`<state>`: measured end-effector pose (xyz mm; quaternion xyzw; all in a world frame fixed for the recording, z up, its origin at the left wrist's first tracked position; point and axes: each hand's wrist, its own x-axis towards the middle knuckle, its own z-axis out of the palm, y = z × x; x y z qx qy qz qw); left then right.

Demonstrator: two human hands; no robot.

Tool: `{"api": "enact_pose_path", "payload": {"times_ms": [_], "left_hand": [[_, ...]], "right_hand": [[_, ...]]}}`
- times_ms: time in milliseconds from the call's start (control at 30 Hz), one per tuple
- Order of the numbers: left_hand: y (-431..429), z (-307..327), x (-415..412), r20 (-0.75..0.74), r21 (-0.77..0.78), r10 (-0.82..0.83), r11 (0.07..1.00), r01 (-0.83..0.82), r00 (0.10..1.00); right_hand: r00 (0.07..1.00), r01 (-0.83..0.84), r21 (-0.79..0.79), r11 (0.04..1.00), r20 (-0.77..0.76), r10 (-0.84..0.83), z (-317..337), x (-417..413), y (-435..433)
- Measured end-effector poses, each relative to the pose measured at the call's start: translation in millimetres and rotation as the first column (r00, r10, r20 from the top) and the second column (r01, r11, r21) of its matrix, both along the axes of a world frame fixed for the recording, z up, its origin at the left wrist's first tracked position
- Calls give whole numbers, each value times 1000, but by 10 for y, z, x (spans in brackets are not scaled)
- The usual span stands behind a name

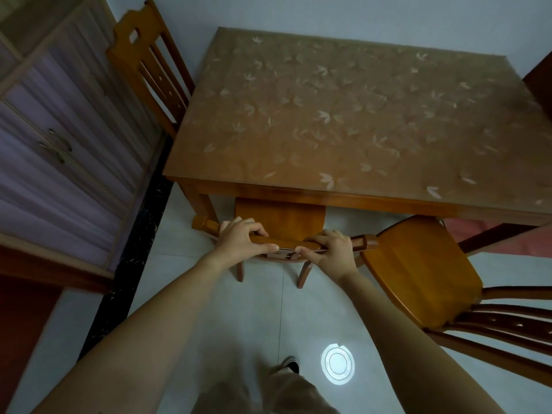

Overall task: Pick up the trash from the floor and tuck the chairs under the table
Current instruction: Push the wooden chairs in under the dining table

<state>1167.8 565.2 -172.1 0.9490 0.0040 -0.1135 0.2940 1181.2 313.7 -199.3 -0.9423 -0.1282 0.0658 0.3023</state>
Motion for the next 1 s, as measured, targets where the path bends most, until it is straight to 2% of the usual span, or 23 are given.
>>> {"api": "enact_pose_path", "payload": {"times_ms": [367,533,667,800,900,1000], "left_hand": [[32,-31,210,9,-19,5,1000,-5,1000],[60,-25,97,77,35,-33,999,31,996],[216,-49,-82,209,53,-175,984,168,962],[350,85,-185,204,147,-320,944,294,925],[394,244,-277,257,259,-431,893,368,865],[374,385,-432,327,288,-517,852,438,791]], "right_hand": [[1000,19,-5,1000,9,-19,-3,241,29],[999,10,-74,997,-30,-12,58,168,70],[997,67,-109,992,37,-63,122,-50,177],[990,71,-213,974,131,-43,244,-303,278],[978,141,-263,954,189,-92,393,-552,334],[951,239,-248,939,256,-174,537,-895,369]]}}
